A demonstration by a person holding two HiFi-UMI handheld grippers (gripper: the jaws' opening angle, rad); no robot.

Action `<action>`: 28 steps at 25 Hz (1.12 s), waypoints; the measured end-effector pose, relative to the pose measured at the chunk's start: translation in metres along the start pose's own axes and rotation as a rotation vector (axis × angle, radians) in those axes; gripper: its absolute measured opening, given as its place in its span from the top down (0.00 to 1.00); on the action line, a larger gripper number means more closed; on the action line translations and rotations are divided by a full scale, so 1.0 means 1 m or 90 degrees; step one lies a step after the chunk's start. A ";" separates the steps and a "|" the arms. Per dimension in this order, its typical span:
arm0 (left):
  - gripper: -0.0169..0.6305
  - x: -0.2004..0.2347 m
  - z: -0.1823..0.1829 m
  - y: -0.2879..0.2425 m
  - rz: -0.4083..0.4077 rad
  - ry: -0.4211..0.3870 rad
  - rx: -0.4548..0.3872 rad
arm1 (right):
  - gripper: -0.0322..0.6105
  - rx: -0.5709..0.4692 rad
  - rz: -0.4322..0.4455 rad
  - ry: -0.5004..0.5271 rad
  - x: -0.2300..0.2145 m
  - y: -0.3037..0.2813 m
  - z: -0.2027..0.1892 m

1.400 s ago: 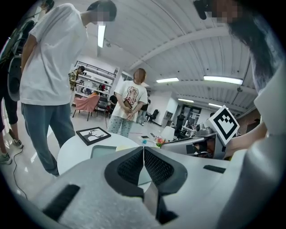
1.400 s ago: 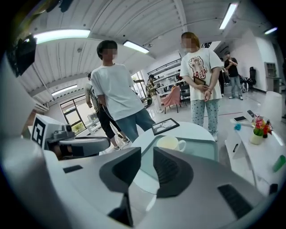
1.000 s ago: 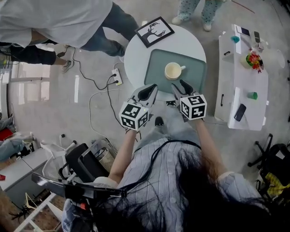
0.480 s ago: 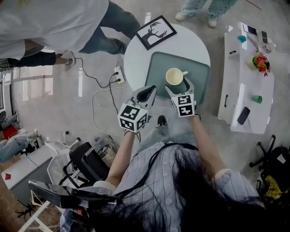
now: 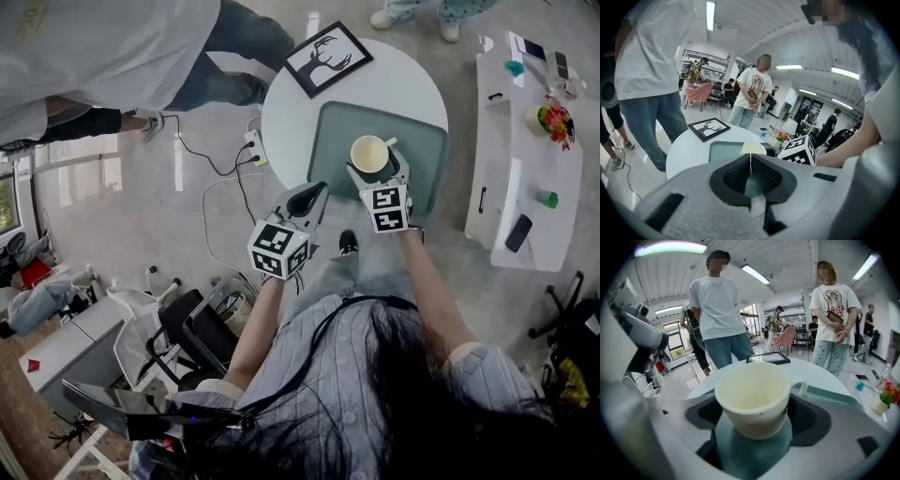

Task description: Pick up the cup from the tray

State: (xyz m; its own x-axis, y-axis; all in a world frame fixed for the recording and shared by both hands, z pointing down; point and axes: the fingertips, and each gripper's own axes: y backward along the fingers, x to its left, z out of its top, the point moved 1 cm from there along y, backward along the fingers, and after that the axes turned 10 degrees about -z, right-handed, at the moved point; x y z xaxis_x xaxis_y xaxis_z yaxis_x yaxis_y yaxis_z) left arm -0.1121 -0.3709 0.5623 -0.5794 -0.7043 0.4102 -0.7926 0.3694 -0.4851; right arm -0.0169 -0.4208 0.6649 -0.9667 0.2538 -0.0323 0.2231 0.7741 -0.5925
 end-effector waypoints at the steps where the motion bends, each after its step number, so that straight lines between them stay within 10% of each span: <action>1: 0.95 0.000 -0.002 0.000 0.000 0.002 0.002 | 0.33 0.000 0.000 0.010 0.000 -0.001 0.001; 28: 0.95 0.007 -0.015 0.022 0.009 0.018 -0.007 | 0.33 -0.035 -0.029 0.039 -0.001 -0.004 0.036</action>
State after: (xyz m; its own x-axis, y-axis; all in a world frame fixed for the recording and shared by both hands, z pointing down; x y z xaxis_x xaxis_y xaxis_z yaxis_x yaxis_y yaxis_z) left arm -0.1361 -0.3587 0.5657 -0.5954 -0.6817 0.4252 -0.7863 0.3858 -0.4826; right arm -0.0209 -0.4450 0.6382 -0.9668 0.2514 0.0446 0.1870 0.8161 -0.5468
